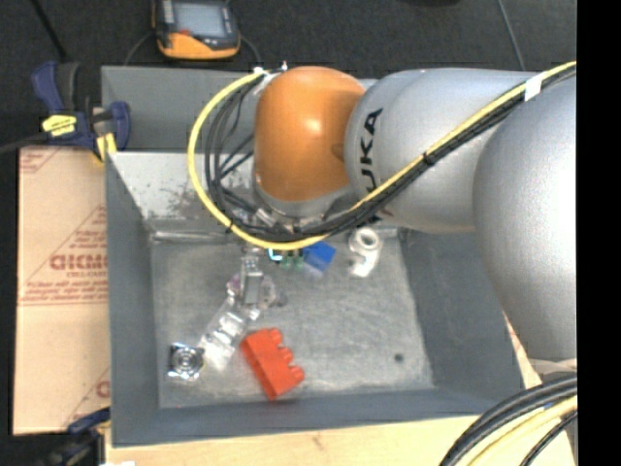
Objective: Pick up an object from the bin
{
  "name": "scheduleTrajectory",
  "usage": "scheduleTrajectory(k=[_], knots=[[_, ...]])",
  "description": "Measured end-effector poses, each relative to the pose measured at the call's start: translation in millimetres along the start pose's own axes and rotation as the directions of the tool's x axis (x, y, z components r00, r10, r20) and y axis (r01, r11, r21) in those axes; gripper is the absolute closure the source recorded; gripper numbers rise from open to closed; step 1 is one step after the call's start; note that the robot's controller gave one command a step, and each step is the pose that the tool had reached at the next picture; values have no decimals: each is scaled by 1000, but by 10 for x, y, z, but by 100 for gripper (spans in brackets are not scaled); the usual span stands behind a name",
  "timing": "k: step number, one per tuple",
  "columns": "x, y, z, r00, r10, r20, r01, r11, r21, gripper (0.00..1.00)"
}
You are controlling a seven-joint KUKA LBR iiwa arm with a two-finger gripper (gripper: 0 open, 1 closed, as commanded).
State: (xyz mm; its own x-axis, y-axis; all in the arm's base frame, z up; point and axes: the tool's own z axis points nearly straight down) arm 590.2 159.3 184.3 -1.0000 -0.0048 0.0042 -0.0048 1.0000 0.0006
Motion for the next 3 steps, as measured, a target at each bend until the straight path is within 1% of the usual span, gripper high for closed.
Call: scheduleTrajectory(k=[1,2,3], knots=[[345,-398,1047,926,-375,42,376,927,6,0],[343,-393,1019,927,-374,37,374,927,5,100],[545,-334,-23,948,-318,14,318,948,3,100]])
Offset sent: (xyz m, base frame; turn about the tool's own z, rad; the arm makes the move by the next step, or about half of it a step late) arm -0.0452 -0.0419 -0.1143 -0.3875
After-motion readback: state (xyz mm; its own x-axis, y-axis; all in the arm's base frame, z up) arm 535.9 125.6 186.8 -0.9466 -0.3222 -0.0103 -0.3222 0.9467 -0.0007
